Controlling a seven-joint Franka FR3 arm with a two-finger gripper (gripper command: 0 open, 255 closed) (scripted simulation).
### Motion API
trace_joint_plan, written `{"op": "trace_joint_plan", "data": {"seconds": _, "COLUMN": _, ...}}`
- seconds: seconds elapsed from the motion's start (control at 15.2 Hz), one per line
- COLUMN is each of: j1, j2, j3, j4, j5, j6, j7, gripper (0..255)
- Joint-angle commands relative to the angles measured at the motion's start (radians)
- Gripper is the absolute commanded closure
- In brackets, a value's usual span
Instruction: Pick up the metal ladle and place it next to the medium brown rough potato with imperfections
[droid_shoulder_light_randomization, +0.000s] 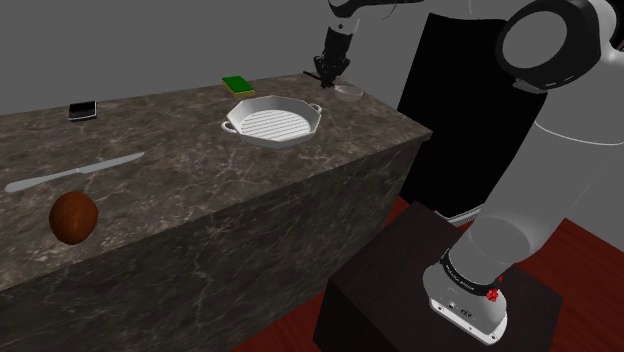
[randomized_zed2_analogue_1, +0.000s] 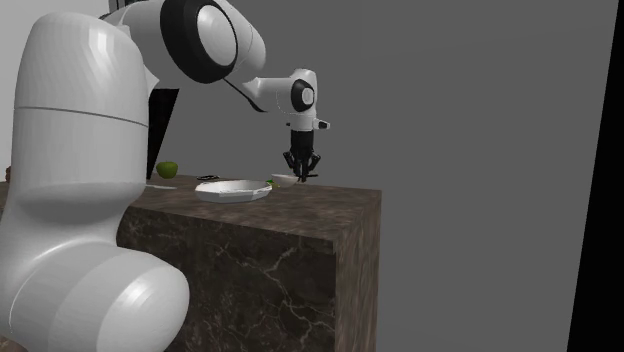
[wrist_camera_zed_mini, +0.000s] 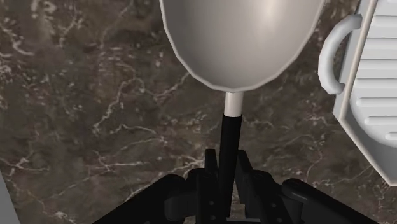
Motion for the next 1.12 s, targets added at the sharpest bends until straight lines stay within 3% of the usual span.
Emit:
{"op": "trace_joint_plan", "data": {"seconds": 0.0, "j1": -0.001, "j2": 0.0, "j3": -0.001, "j4": 0.027, "j5": -0.001, "j6": -0.028, "j7": 0.001, "gripper": 255}}
{"op": "trace_joint_plan", "data": {"seconds": 0.79, "j1": -0.004, "j2": 0.023, "j3": -0.002, "j4": 0.213, "j5": -0.003, "j6": -0.189, "j7": 0.014, "gripper": 255}}
{"op": "trace_joint_plan", "data": {"seconds": 1.06, "j1": 0.049, "j2": -0.04, "j3": 0.034, "j4": 0.128, "j5": -0.019, "j6": -0.16, "j7": 0.1, "gripper": 255}}
